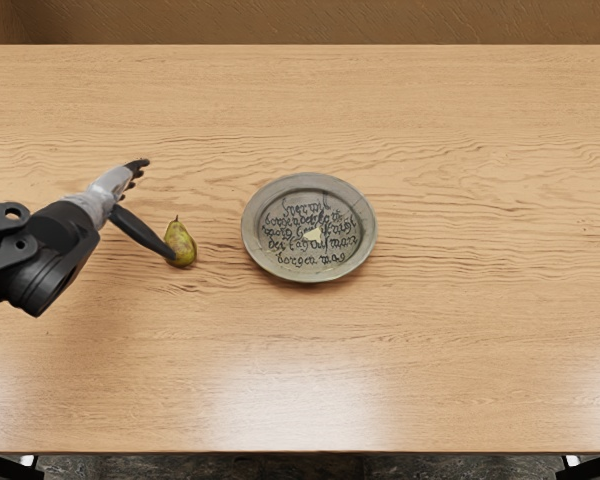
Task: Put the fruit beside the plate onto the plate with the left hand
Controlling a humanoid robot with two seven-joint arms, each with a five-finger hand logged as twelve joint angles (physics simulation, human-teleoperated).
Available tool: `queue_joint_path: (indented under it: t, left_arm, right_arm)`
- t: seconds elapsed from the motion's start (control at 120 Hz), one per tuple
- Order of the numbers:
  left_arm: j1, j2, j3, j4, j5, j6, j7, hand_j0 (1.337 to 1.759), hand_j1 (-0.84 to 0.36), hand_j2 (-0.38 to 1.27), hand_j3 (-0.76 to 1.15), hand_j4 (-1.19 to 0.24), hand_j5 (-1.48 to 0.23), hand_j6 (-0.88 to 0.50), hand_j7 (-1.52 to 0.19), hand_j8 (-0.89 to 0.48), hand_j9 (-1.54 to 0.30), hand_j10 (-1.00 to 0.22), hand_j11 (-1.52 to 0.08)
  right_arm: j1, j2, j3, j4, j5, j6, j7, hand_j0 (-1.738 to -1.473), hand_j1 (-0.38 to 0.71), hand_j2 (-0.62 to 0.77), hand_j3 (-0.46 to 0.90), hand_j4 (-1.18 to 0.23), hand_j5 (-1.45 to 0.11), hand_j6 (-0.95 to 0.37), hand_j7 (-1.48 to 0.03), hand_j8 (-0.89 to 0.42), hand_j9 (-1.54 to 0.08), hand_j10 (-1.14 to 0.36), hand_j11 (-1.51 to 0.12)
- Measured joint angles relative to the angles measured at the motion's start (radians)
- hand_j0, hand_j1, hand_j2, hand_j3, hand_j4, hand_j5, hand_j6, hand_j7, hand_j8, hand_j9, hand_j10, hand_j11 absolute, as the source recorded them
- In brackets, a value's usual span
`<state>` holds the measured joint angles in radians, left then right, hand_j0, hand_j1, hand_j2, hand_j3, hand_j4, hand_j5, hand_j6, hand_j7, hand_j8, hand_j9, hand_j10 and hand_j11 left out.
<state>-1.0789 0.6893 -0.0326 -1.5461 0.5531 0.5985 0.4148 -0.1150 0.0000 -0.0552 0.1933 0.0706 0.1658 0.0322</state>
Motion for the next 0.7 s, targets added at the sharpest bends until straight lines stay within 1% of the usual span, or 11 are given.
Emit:
queue_joint_path:
  t: [0.183,0.283,0.467,0.55,0.7]
  left_arm:
    - [0.001,-0.002,0.014,-0.004,0.017,0.01,-0.001,1.658,0.14,0.04,0.0,-0.17,-0.23,-0.17,-0.23,-0.17,-0.23,-0.17,-0.23]
    - [0.001,-0.002,0.016,-0.021,0.019,0.012,0.0,1.658,0.08,0.05,0.0,-0.23,-0.29,-0.23,-0.29,-0.23,-0.29,-0.23,-0.29]
    - [0.001,-0.018,0.018,-0.049,0.02,0.013,0.0,1.658,0.02,0.06,0.0,-0.28,-0.36,-0.28,-0.36,-0.28,-0.36,-0.28,-0.36]
    - [0.004,-0.051,0.025,-0.049,0.031,0.013,0.0,1.658,0.0,0.06,0.0,-0.29,-0.38,-0.29,-0.38,-0.29,-0.38,-0.29,-0.38]
    - [0.02,-0.056,0.032,-0.04,0.048,0.013,0.0,1.658,-0.03,0.07,0.0,-0.32,-0.41,-0.32,-0.41,-0.32,-0.41,-0.32,-0.41]
  right_arm:
    - [0.0,0.0,0.0,0.0,0.0,0.0,0.0,-1.658,-0.34,0.0,0.0,-0.01,-0.01,-0.01,-0.01,-0.01,-0.01,-0.01,-0.01]
    - [0.0,0.0,0.0,0.0,0.0,0.0,0.0,-1.658,-0.34,0.0,0.0,-0.01,-0.01,-0.01,-0.01,-0.01,-0.01,-0.01,-0.01]
    - [0.0,0.0,0.0,0.0,0.0,0.0,0.0,-1.658,-0.34,0.0,0.0,-0.01,-0.01,-0.01,-0.01,-0.01,-0.01,-0.01,-0.01]
    - [0.0,0.0,0.0,0.0,0.0,0.0,0.0,-1.658,-0.34,0.0,0.0,-0.01,-0.01,-0.01,-0.01,-0.01,-0.01,-0.01,-0.01]
    - [0.0,0.0,0.0,0.0,0.0,0.0,0.0,-1.658,-0.34,0.0,0.0,-0.01,-0.01,-0.01,-0.01,-0.01,-0.01,-0.01,-0.01]
